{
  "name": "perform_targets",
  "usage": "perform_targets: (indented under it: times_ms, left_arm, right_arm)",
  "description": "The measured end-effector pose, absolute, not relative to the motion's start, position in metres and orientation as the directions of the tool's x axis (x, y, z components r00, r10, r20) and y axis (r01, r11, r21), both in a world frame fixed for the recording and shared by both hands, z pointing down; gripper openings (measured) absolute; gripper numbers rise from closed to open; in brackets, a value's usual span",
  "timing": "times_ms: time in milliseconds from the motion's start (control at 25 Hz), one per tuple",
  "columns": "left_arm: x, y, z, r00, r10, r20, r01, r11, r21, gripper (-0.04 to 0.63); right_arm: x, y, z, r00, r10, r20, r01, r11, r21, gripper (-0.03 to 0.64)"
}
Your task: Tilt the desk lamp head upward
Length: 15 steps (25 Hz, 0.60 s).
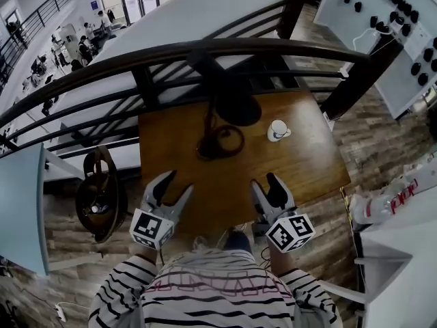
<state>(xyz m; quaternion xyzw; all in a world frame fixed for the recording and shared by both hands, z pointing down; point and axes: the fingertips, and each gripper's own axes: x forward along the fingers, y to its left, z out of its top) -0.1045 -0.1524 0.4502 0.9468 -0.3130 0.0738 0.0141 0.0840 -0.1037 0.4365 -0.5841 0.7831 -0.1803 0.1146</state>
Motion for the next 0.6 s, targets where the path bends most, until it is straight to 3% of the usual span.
perform_targets:
  times_ms: [600]
  left_arm:
    - [-0.040,-0.220,0.458,0.668,-0.724,0.172,-0.726,-0.685,-0.060,0.219]
  right_arm:
    - [0.141,-0.203,0.436,-0.517,-0.856,-0.019,-0.743,0.459,-0.487,0.296]
